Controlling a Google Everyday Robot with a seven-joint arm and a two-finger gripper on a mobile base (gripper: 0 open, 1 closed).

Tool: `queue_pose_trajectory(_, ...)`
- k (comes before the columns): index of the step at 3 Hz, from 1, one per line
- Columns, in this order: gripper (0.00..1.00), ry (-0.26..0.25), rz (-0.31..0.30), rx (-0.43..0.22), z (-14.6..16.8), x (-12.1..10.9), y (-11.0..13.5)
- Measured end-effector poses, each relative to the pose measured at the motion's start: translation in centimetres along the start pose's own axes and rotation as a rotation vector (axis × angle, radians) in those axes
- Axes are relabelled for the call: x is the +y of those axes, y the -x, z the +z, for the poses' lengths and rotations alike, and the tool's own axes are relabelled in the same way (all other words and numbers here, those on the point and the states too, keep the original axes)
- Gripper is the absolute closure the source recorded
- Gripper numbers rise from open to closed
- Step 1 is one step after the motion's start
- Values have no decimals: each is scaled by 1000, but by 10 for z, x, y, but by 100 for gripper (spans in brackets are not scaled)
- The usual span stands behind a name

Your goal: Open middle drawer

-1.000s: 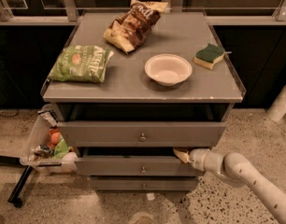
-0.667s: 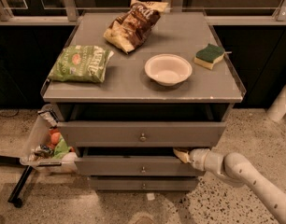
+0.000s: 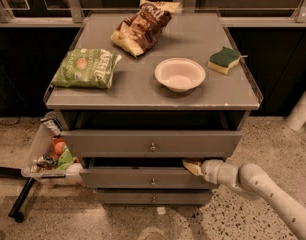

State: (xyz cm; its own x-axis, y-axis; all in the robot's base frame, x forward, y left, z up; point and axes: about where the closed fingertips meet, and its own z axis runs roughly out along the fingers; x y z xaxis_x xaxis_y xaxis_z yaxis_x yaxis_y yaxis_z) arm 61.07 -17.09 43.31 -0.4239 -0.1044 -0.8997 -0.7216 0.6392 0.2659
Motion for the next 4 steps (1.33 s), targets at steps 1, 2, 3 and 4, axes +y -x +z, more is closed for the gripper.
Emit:
queue_pose_trajectory(1, 100, 54, 5, 5, 4, 10, -2)
queue_pose_trajectory(2, 100, 54, 5, 6, 3, 10, 0)
queue_pose_trajectory(3, 100, 129, 20, 51, 5, 27, -10)
queue_pose_trajectory(4, 100, 129, 19, 52, 5, 28, -7)
